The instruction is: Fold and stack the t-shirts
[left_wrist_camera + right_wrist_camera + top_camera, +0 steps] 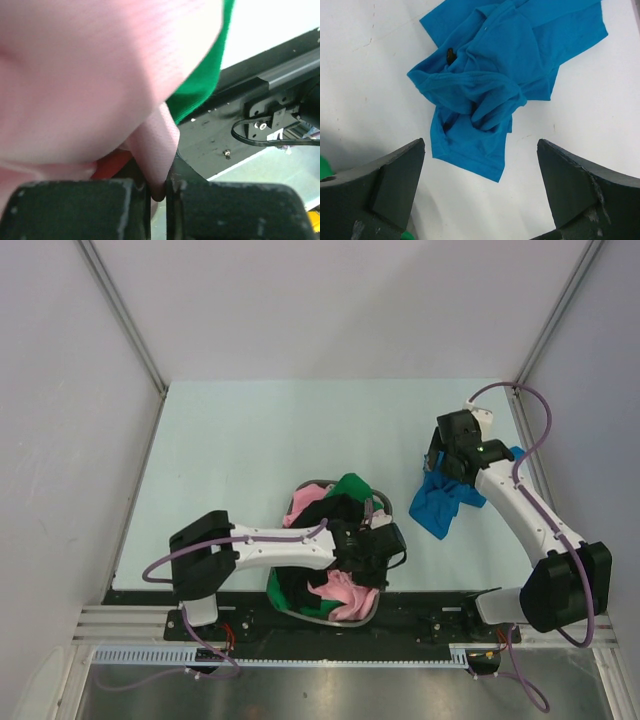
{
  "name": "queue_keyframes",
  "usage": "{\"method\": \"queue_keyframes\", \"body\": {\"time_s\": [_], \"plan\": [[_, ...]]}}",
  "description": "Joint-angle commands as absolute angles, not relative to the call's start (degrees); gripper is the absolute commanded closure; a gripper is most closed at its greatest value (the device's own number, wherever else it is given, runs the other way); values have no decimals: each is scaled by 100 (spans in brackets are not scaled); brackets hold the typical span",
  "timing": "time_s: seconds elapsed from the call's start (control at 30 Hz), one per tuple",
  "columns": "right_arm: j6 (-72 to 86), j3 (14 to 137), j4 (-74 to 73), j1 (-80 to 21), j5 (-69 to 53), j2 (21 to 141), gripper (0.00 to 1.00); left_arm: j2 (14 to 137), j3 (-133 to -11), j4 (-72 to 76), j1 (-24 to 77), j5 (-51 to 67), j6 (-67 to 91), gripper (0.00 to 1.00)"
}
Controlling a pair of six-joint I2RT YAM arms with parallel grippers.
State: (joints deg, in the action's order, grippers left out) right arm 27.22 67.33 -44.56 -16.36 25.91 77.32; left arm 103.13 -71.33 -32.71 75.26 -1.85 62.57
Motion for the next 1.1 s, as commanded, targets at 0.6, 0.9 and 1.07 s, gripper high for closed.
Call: {"method": "queue_keyframes", "body": {"time_s": [0.6,0.9,1.07], "plan": [[3296,6759,-3349,-2188,1881,8095,1,10625,-9033,-5597,3473,-1783,2551,100],[3428,6768,-3278,-2443,1846,8156,0,12101,-9826,-5153,2330,-2075,1020,100],[3489,6759,-3226,-2593,1881,8200,0,12550,-9756,-4624,1802,-2338,563,100]]}}
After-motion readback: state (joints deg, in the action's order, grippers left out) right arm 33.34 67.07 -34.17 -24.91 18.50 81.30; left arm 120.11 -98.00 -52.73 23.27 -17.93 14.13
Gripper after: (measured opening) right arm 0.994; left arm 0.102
